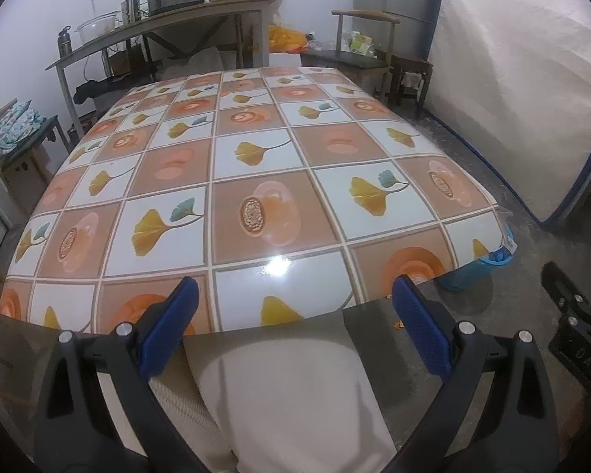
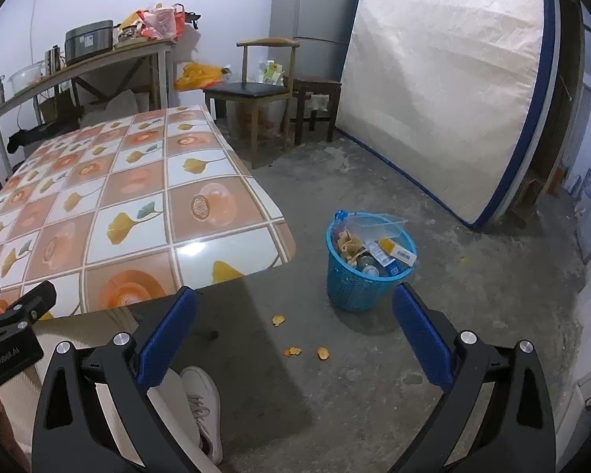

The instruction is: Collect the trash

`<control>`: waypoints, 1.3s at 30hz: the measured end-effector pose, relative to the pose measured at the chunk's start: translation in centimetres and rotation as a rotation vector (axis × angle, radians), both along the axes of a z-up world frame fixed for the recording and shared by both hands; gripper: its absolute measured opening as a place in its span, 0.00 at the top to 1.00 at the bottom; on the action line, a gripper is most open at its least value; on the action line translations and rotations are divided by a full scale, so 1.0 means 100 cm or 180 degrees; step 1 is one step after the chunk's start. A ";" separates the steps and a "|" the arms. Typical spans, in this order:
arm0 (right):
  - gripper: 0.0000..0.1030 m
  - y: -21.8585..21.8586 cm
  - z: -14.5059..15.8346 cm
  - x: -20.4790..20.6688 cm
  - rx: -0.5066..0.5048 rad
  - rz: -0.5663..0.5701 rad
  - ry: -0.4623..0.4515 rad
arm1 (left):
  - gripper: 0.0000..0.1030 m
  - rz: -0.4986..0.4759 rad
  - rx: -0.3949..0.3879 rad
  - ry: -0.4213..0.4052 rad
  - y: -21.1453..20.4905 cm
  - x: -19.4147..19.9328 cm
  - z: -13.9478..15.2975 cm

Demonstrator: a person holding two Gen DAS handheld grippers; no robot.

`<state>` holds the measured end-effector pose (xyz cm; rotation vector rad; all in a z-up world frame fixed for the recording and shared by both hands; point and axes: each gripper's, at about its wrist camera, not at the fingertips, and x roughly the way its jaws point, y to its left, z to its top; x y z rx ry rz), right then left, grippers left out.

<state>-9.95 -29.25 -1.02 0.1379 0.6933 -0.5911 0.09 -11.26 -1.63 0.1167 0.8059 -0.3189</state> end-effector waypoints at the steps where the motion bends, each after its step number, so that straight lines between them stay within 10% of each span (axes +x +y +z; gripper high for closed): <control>1: 0.06 -0.001 0.000 -0.001 0.0006 -0.0006 -0.0002 | 0.08 0.0015 -0.0002 0.0004 0.000 0.000 0.000; 39: 0.06 0.005 -0.003 -0.003 -0.0058 0.0317 0.0047 | 0.08 0.0094 0.0019 -0.0054 0.005 -0.001 0.005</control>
